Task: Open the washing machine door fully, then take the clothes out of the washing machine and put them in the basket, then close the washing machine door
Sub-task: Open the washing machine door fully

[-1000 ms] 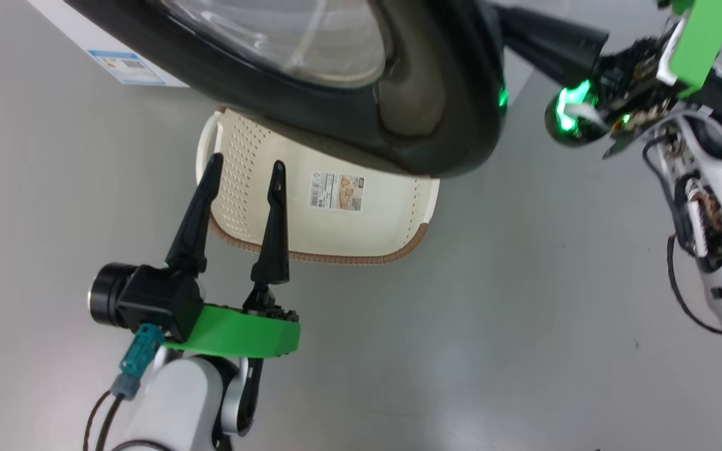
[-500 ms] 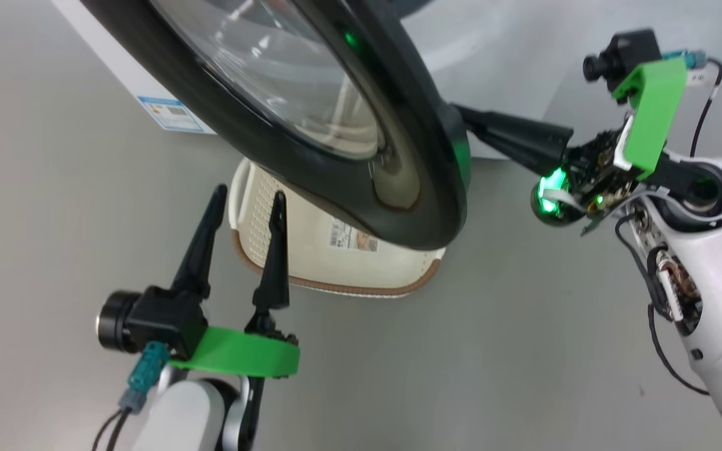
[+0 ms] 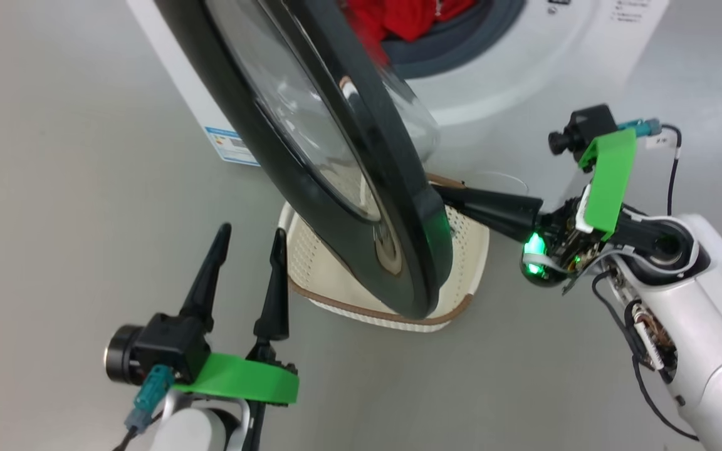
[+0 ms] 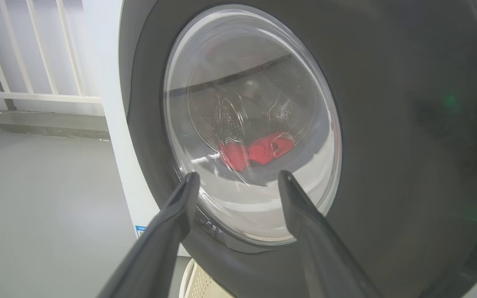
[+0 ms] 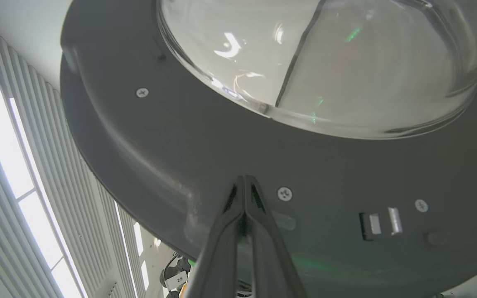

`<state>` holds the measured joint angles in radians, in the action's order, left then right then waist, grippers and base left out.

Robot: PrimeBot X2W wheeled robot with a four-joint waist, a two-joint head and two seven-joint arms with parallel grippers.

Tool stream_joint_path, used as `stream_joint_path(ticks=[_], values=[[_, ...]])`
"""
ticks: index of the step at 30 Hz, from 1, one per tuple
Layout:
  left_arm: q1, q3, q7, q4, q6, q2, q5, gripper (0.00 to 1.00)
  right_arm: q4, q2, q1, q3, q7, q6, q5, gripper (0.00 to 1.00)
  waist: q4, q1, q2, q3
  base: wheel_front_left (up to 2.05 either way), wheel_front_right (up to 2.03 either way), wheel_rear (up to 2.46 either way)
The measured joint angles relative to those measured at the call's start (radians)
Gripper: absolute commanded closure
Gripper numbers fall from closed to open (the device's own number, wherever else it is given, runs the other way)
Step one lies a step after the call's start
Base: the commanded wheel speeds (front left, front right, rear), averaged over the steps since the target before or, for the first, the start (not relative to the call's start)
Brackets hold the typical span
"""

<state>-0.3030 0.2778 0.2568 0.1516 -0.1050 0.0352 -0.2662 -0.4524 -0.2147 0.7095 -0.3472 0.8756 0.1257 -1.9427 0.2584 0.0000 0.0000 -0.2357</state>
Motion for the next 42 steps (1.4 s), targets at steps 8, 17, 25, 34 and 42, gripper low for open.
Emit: stream_joint_path(ticks=[8,17,25,34,42], values=[[0.025,-0.005,0.0,0.007,0.0,0.0,-0.007,0.0,-0.019,0.016,-0.042,-0.026,-0.022,0.0,0.009,1.0,0.054,0.0,0.0,0.052,0.0,0.0,0.0],[0.06,-0.006,0.0,0.014,-0.001,0.001,-0.012,0.0,-0.03,0.032,-0.065,-0.062,-0.022,0.0,0.01,1.0,0.125,0.0,0.0,0.101,0.0,0.0,0.0],[0.076,-0.003,0.0,0.018,-0.001,0.001,-0.021,0.0,-0.052,0.037,-0.076,-0.087,-0.027,0.0,0.013,1.0,0.192,0.0,0.0,0.129,0.0,0.0,0.0],[0.083,0.001,0.0,0.022,-0.01,0.003,-0.03,0.0,-0.055,0.038,-0.077,-0.102,-0.037,0.0,0.018,1.0,0.249,0.0,0.0,0.135,0.0,0.0,0.0],[0.083,0.002,0.0,0.021,-0.018,0.003,-0.036,0.0,-0.063,0.039,-0.077,-0.12,-0.041,0.0,0.025,1.0,0.259,0.0,0.0,0.133,0.0,0.0,0.0]])
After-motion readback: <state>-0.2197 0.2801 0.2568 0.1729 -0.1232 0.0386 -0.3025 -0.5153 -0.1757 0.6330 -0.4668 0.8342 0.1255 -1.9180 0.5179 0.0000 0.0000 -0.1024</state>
